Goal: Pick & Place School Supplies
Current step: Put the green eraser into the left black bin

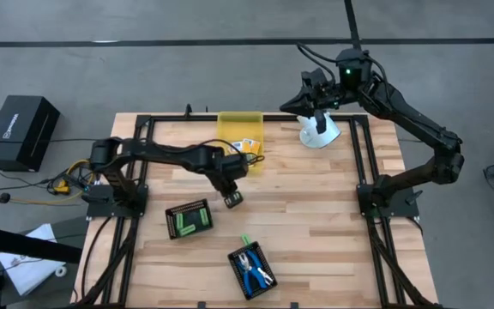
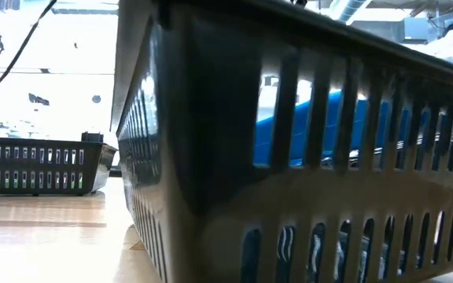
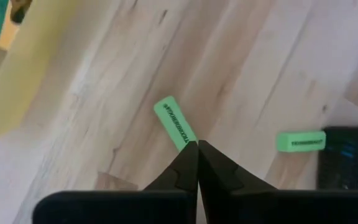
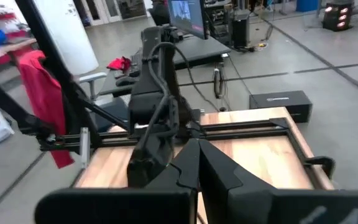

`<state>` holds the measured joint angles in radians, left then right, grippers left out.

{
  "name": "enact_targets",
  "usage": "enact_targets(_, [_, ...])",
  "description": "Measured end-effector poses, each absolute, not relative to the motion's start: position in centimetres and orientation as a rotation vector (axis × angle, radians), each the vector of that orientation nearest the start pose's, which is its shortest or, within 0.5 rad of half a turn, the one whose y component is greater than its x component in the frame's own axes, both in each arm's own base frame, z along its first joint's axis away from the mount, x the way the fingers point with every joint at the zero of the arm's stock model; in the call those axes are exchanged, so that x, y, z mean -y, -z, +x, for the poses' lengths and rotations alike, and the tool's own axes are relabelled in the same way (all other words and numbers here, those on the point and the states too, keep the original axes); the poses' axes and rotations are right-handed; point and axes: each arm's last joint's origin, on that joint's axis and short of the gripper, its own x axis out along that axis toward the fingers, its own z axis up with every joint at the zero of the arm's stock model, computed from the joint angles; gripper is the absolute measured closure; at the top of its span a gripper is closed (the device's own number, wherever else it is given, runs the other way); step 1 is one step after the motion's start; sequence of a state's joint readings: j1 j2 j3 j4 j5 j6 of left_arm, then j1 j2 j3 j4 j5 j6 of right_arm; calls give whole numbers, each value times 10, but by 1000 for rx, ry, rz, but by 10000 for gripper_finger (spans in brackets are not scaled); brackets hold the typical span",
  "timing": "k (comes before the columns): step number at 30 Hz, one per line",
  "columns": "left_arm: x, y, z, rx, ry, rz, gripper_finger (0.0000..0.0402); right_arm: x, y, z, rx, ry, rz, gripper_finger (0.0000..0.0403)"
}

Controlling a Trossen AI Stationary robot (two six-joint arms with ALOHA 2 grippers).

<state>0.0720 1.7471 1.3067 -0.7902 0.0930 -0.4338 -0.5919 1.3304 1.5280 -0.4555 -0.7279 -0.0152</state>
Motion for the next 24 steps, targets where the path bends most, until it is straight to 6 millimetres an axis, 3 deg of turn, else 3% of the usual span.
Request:
enact_targets(4, [-27,-217,347,-1216,-281,-530,388,145,-431,244,-291,21,86,403])
enact_targets(8, [-27,-224,343,-1213,-321,-571,359,163,-386,266,-533,52,113,403])
enact_targets(11, [-26,-245,328,-1190,-349,-588,333,170,-359,279,-646,-20,133,403])
enact_targets(15, [-23,-291,293,-1078,-433,-538,307,174,-337,289,-716,-107,154,403])
enact_targets(19, [-23,-339,240,-846,-575,-574,293,168,-333,294,-734,-163,167,385])
enact_targets(21, [-23,-350,213,-739,-629,-652,291,162,-333,295,-766,-190,165,367])
enact_targets(24, [-19,-353,181,-622,-679,-770,293,146,-340,306,-798,-213,76,343])
